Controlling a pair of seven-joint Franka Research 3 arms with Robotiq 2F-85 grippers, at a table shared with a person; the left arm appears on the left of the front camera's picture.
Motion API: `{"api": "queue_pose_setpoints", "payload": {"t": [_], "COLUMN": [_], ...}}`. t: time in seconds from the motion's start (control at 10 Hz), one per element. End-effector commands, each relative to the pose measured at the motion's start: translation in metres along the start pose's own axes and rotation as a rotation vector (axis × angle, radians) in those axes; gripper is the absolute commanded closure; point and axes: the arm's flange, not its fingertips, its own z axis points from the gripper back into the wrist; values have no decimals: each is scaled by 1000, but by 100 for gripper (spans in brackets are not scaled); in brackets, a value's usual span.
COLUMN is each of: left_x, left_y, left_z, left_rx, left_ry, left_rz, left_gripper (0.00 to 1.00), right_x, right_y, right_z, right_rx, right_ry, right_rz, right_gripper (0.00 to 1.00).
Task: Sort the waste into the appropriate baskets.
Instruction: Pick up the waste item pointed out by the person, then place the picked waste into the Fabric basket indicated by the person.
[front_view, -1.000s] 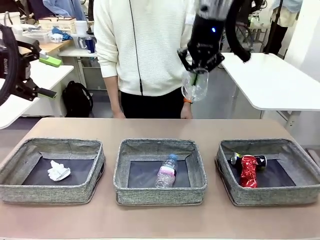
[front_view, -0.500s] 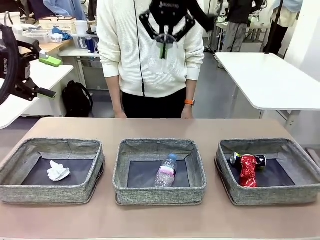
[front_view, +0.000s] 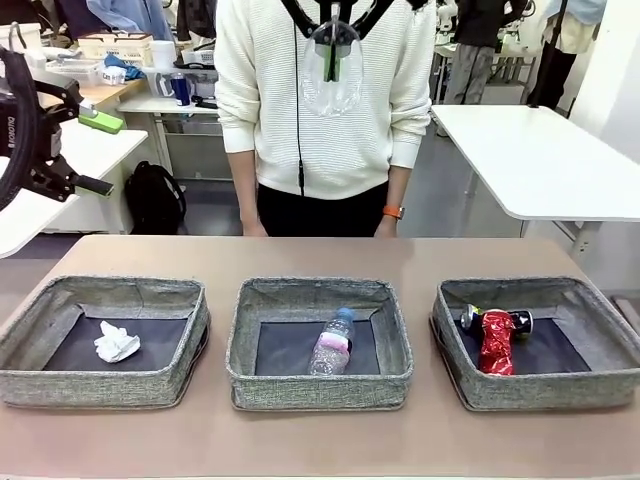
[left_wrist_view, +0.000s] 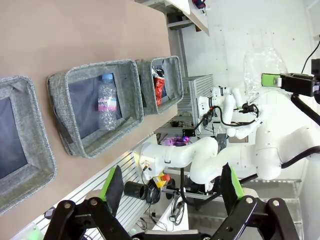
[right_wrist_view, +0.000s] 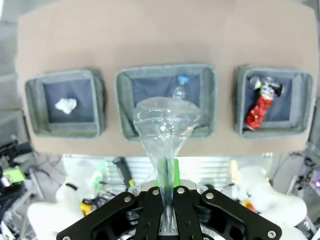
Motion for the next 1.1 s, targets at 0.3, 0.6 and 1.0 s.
{"api": "queue_pose_setpoints", "payload": {"t": [0.3,0.6,1.0], "left_x": [-1,-1,-1], "left_y": [1,1,1], "left_z": [2,2,2], "left_rx": [-9,-9,-9], "left_ry": [4,4,4], "left_rz": [-21,-21,-21], "left_gripper": [0,0,0], "right_x": [-1,-1,-1], "right_y": [1,1,1], "right_z": [-6,-6,-6], "right_rx": [10,10,10], "right_ry": [1,1,1], "right_rz": [-1,-1,-1], "right_gripper": [99,99,99]}}
